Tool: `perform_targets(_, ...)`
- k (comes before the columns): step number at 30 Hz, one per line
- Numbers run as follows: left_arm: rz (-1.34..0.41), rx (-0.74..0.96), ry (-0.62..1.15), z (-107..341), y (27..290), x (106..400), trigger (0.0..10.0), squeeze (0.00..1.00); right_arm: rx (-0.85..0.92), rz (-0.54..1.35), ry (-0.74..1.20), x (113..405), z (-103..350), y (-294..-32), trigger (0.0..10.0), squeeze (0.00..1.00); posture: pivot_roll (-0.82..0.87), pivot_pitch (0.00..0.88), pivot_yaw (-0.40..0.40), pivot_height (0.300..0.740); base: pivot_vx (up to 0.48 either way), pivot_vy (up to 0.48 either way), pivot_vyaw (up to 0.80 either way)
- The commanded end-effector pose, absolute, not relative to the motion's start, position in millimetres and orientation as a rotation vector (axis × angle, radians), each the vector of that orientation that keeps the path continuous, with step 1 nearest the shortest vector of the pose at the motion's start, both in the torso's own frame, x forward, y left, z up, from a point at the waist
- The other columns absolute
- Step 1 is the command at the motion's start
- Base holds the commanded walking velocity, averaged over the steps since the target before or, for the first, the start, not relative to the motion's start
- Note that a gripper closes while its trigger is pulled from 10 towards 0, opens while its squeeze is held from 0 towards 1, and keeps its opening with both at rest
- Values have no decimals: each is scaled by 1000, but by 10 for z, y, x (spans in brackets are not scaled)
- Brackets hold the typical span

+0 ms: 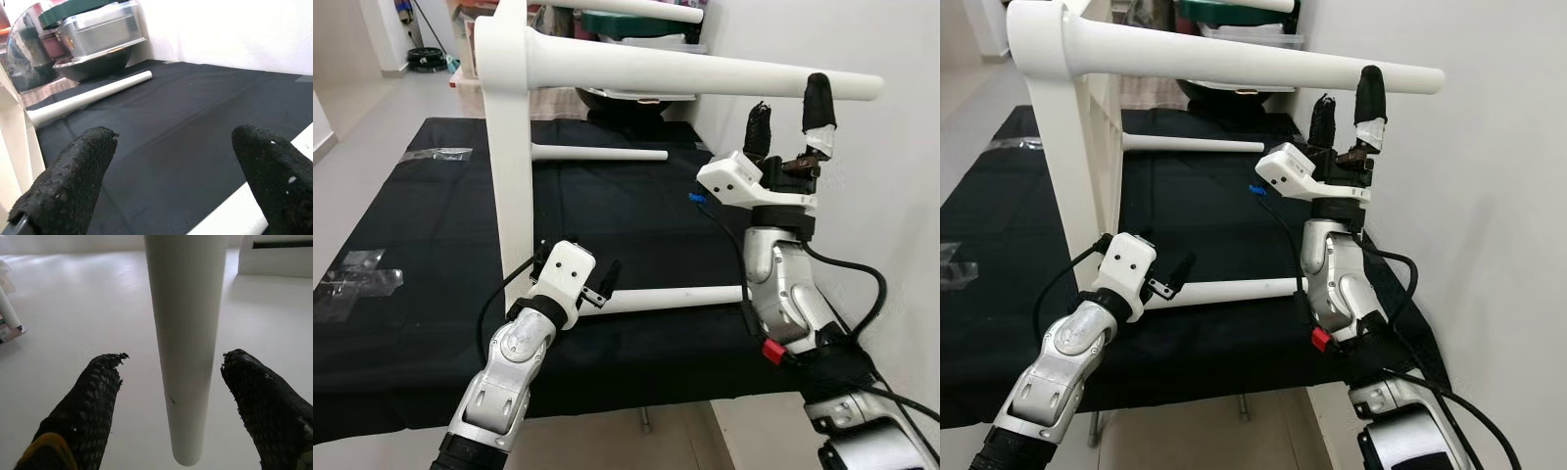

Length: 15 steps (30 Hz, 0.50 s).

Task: Building children table

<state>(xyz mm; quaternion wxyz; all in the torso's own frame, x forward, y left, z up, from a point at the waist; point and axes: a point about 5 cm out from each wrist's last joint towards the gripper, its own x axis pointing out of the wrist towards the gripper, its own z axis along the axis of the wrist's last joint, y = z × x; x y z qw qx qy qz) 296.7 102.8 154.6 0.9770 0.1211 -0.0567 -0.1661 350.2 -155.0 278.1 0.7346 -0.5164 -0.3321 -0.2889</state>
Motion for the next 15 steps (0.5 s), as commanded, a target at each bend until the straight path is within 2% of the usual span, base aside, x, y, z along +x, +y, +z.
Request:
perform_targets(1, -340, 247, -108, 1512, 1010, 2940, 10000, 0, -1155, -655, -753, 3551, 2840, -1547, 10000, 0, 108, 46, -108, 740, 0, 0, 0)
perform_targets(13, -310, 244, -78, 1431, 1043, 2945, 10000, 0, -1216, -744, -761, 3722, 2995, -1579, 10000, 0, 103, 52, -115, 740, 0, 0, 0)
perform_targets(14, -282, 247, -68, 1415, 1078, 2962, 10000, 0, -1214, -766, -767, 3744, 3037, -1604, 0, 0, 103, 53, -115, 740, 0, 0, 0)
perform_targets(15, -270, 251, -65, 1412, 1090, 2968, 10000, 0, -1209, -771, -768, 3747, 3044, -1613, 0, 0, 103, 53, -115, 740, 0, 0, 0)
